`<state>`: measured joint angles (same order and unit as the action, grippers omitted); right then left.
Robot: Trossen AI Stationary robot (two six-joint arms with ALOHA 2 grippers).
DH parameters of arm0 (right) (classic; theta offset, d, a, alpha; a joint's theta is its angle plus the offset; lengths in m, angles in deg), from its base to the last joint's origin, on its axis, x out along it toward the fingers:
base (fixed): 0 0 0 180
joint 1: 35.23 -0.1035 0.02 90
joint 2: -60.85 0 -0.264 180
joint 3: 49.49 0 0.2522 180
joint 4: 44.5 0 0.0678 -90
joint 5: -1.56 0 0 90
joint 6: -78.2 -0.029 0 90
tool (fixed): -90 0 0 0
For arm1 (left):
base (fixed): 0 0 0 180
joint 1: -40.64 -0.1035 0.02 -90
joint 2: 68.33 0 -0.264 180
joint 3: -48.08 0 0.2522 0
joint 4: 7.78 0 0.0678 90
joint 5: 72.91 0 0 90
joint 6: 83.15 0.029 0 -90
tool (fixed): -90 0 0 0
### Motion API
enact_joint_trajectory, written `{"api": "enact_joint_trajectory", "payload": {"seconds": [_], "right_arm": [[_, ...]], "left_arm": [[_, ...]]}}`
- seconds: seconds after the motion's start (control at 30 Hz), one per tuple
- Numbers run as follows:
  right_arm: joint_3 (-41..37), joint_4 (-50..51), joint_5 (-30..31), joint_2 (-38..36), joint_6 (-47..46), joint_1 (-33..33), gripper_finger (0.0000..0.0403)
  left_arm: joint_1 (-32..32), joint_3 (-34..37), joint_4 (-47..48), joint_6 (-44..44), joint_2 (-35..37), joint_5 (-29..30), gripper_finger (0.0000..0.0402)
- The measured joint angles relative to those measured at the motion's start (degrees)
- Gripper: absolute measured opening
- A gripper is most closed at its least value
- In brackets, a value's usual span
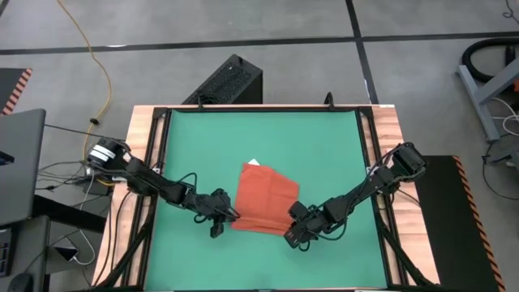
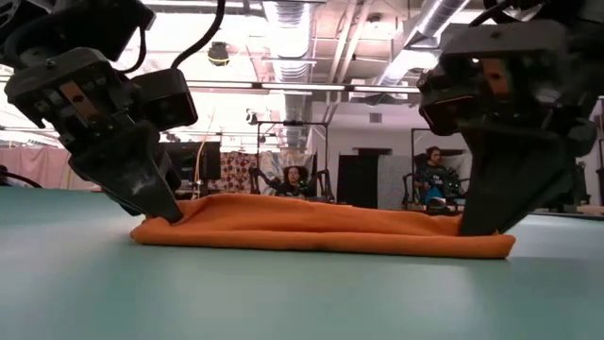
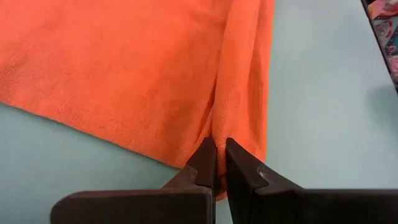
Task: Roll towel into tight, uniform cylinder
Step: Roll the orange towel
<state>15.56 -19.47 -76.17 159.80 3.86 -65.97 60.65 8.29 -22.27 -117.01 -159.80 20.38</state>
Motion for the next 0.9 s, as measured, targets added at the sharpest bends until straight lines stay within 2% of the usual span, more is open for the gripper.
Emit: {"api": "enact_joint_trajectory", "payload": {"seconds": [0.33,0.6,0.9], "right_arm": [[-0.1,-1.0,3.3,-0.1,6.7,-2.0,0.0086],[-0.1,-0.6,11.5,-2.0,7.2,-5.4,0.0128],[-0.1,-0.6,32.1,-3.1,11.6,-12.9,0.0122]], "left_arm": [[0.0,-0.2,-1.0,0.2,-0.8,-0.5,0.0000],[0.0,-0.2,-1.0,0.4,-0.8,-0.8,0.0000],[0.0,-2.0,-0.7,2.4,-0.8,-4.8,0.0000]]}}
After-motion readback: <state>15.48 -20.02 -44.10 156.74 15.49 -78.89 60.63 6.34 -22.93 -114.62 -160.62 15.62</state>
